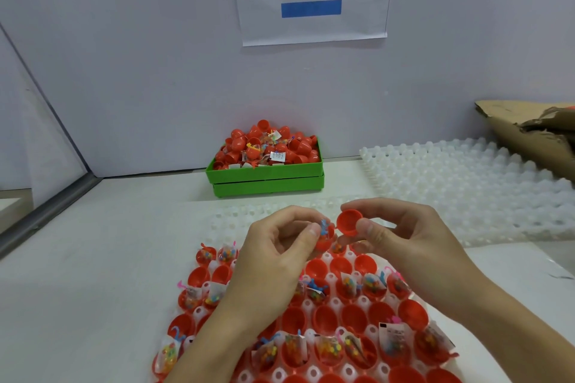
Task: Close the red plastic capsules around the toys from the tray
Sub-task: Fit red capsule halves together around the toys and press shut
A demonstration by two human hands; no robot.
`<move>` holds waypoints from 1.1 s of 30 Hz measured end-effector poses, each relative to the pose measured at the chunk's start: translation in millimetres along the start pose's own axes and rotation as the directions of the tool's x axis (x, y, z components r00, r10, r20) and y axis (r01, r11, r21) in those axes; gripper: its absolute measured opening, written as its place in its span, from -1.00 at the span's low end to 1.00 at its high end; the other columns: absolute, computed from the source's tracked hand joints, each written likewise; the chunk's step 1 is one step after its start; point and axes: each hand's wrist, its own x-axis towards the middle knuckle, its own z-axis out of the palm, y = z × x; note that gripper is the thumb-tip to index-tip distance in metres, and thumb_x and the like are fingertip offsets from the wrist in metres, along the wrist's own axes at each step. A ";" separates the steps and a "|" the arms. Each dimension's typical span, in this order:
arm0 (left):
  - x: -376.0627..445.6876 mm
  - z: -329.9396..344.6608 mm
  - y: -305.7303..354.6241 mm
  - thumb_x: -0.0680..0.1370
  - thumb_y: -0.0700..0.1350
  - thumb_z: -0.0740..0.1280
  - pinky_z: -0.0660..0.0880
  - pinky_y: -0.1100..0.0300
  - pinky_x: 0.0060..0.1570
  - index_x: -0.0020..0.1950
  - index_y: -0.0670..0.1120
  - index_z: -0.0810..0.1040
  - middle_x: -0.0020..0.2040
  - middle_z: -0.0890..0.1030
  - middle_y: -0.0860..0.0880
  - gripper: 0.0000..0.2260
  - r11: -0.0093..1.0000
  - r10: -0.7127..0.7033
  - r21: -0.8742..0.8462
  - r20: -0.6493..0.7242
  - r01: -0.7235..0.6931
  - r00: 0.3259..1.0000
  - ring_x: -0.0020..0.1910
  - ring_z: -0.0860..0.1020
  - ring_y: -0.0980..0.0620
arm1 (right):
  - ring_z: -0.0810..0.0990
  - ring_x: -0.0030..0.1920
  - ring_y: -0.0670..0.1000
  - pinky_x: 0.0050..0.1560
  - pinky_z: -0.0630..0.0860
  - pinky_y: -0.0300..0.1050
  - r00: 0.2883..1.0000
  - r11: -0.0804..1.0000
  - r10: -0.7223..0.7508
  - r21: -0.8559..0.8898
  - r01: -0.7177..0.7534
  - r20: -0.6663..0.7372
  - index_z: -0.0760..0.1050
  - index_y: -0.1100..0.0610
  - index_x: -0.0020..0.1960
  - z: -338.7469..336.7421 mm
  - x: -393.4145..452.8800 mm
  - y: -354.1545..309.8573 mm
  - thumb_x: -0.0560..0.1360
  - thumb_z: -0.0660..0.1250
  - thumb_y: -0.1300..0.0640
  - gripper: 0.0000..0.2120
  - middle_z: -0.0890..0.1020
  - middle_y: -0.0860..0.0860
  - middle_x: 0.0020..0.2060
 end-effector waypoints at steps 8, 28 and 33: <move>1.0 0.8 0.6 0.60 -0.23 0.31 0.62 0.02 0.06 0.09 -0.01 0.62 -0.11 0.72 -0.10 -0.83 0.999 -0.019 -0.033 0.020 0.019 1.000 -0.04 0.69 -0.09 | 0.74 -0.14 0.05 -0.17 0.61 -0.30 1.000 0.999 0.018 0.027 -0.018 -0.006 0.67 0.10 0.05 1.0 0.1 -1.2 0.38 0.40 0.09 -0.73 0.75 0.03 -0.12; -1.1 0.9 3.8 0.51 -0.28 0.42 0.57 0.29 0.01 -0.02 -0.11 0.61 -0.09 0.73 0.03 -0.90 0.998 0.058 0.011 0.030 -0.058 0.998 -0.04 0.69 0.09 | 0.74 -0.13 0.02 -0.11 0.60 -0.29 1.000 0.999 0.006 -0.045 -0.006 0.006 0.68 0.01 0.05 -1.8 -2.8 -7.5 0.41 0.43 0.12 -0.78 0.74 0.01 -0.09; -2.5 4.6 2.6 0.51 -0.19 0.44 0.55 0.37 -0.04 -0.02 0.01 0.71 -0.11 0.73 0.11 -0.88 0.994 0.068 0.080 0.005 -0.068 0.998 -0.05 0.68 0.17 | 0.74 -0.12 0.04 -0.09 0.62 -0.26 1.000 0.998 0.015 -0.053 -0.015 0.014 0.68 -0.02 0.05 -2.7 -3.2 -8.0 0.39 0.45 0.11 -0.76 0.74 0.02 -0.12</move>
